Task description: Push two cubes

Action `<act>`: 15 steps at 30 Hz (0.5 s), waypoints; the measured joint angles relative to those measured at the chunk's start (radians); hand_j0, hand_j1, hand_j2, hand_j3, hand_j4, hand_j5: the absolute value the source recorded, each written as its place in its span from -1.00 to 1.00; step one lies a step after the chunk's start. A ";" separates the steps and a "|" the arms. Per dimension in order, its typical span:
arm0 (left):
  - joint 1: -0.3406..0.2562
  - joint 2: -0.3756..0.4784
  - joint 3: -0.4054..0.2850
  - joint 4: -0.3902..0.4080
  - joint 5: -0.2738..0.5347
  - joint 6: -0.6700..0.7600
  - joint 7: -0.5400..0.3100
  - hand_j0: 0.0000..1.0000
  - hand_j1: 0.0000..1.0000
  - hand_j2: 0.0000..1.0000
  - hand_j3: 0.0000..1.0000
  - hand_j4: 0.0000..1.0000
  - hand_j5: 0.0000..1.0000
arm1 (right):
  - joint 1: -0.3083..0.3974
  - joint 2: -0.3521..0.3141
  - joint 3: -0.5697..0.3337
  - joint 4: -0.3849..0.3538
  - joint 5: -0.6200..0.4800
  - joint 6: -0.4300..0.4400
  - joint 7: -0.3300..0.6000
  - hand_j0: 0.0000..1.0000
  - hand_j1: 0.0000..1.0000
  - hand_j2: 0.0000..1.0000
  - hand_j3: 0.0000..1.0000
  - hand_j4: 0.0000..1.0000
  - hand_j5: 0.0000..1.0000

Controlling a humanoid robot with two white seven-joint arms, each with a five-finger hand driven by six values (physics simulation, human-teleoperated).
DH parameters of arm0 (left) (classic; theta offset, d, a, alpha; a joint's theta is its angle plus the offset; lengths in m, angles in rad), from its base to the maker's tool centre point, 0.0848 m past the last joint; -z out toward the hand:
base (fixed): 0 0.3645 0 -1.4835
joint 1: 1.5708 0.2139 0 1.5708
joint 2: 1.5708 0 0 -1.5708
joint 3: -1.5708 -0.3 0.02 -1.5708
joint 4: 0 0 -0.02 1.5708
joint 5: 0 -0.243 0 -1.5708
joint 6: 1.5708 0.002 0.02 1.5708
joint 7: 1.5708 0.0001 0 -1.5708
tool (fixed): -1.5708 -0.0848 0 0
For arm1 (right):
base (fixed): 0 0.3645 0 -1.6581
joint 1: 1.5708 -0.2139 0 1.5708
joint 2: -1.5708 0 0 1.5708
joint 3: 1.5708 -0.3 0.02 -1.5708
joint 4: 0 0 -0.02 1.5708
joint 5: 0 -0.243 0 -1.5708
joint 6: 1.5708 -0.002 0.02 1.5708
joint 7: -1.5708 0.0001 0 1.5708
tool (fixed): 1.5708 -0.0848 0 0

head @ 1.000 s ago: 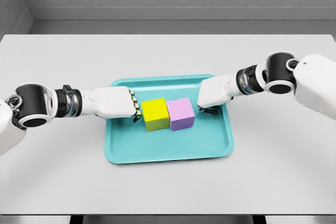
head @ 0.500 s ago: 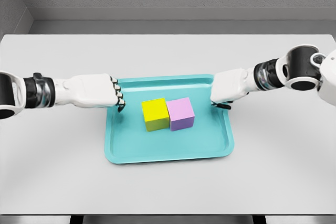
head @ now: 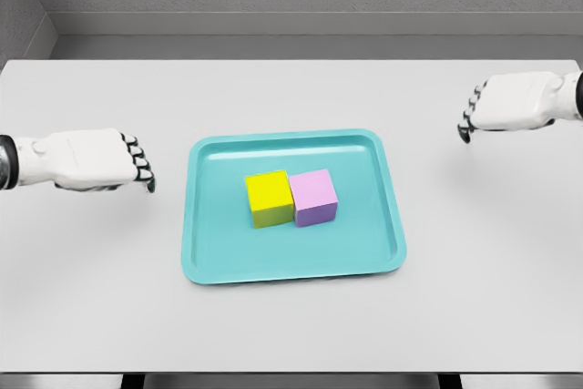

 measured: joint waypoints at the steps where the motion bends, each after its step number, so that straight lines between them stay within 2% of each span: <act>1: 0.011 -0.006 0.014 0.007 0.000 0.000 0.000 1.00 1.00 1.00 1.00 1.00 1.00 | 0.000 -0.005 -0.011 0.002 -0.008 0.000 0.000 1.00 1.00 1.00 1.00 1.00 1.00; 6: 0.026 -0.018 0.044 0.062 0.000 0.000 0.000 1.00 1.00 1.00 1.00 1.00 1.00 | 0.008 -0.014 -0.034 0.010 -0.042 0.000 0.000 1.00 1.00 1.00 1.00 1.00 1.00; 8: 0.054 -0.021 0.046 0.083 0.000 0.000 0.000 1.00 1.00 1.00 1.00 1.00 1.00 | 0.014 -0.013 -0.035 0.020 -0.045 0.000 0.000 1.00 1.00 1.00 1.00 1.00 1.00; 15: 0.055 -0.047 0.050 0.123 0.003 0.000 0.000 1.00 1.00 1.00 1.00 1.00 1.00 | 0.009 -0.006 -0.039 0.030 -0.050 0.000 0.000 1.00 1.00 1.00 1.00 1.00 1.00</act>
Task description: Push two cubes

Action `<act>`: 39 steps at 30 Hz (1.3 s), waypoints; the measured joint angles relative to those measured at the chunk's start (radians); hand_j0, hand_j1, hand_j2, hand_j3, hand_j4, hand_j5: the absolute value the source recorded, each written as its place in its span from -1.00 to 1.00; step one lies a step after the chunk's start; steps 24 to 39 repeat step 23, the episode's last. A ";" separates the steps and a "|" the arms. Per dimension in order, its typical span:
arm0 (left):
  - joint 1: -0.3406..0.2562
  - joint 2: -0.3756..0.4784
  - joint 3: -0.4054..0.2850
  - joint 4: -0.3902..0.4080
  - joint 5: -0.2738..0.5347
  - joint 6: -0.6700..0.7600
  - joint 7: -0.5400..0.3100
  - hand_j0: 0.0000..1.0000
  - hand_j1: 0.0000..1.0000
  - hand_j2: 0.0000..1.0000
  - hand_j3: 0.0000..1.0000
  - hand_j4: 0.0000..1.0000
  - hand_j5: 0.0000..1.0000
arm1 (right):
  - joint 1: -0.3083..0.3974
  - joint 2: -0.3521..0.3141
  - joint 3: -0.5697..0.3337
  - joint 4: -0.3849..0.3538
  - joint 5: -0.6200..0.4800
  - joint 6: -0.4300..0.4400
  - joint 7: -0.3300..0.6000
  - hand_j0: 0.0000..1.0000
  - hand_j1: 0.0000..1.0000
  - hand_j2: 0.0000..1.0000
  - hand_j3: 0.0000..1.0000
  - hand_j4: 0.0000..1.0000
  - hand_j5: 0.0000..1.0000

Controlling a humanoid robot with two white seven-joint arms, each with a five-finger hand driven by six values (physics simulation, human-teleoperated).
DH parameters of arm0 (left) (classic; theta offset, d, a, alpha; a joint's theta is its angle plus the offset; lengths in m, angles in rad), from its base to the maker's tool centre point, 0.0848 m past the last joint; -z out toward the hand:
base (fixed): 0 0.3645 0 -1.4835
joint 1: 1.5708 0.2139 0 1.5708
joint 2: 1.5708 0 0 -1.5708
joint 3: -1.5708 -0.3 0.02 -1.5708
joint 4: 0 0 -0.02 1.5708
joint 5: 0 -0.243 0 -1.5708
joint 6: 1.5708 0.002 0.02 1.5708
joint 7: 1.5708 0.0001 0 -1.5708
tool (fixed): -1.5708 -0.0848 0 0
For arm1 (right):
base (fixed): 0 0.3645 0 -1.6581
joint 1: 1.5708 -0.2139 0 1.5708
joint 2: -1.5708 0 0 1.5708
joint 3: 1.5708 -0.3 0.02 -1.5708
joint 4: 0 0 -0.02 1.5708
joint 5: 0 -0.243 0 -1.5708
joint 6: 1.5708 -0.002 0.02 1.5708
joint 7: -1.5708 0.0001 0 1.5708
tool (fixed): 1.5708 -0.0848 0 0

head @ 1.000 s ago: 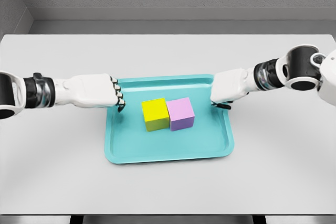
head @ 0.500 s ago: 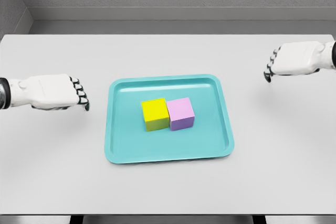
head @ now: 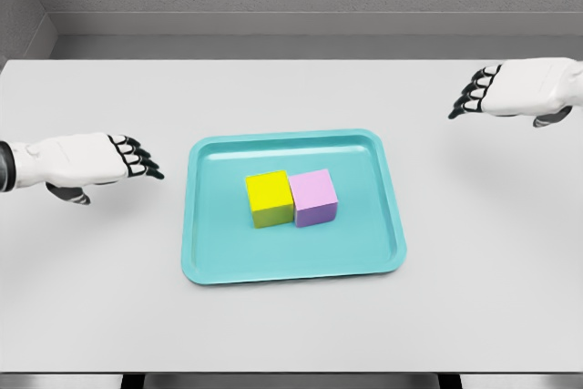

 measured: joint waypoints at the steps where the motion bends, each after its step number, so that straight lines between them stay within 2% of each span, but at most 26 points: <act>1: -0.006 0.001 0.000 0.000 0.002 0.000 0.000 1.00 1.00 1.00 1.00 1.00 1.00 | 0.000 0.000 0.000 0.000 0.000 0.000 0.000 1.00 1.00 1.00 1.00 1.00 1.00; 7: 0.023 0.006 0.038 0.005 0.007 0.000 0.000 1.00 1.00 1.00 1.00 1.00 1.00 | 0.003 0.002 -0.002 0.001 -0.001 0.000 0.000 1.00 1.00 1.00 1.00 1.00 1.00; 19: 0.020 -0.003 0.078 0.012 0.009 0.000 0.000 1.00 1.00 1.00 1.00 1.00 1.00 | -0.002 0.005 -0.003 0.001 -0.001 0.000 0.000 1.00 1.00 1.00 1.00 1.00 1.00; 39: 0.017 -0.011 0.083 0.011 0.013 0.000 0.000 1.00 1.00 1.00 1.00 1.00 1.00 | -0.002 0.006 -0.003 0.001 -0.001 0.000 0.000 1.00 1.00 1.00 1.00 1.00 1.00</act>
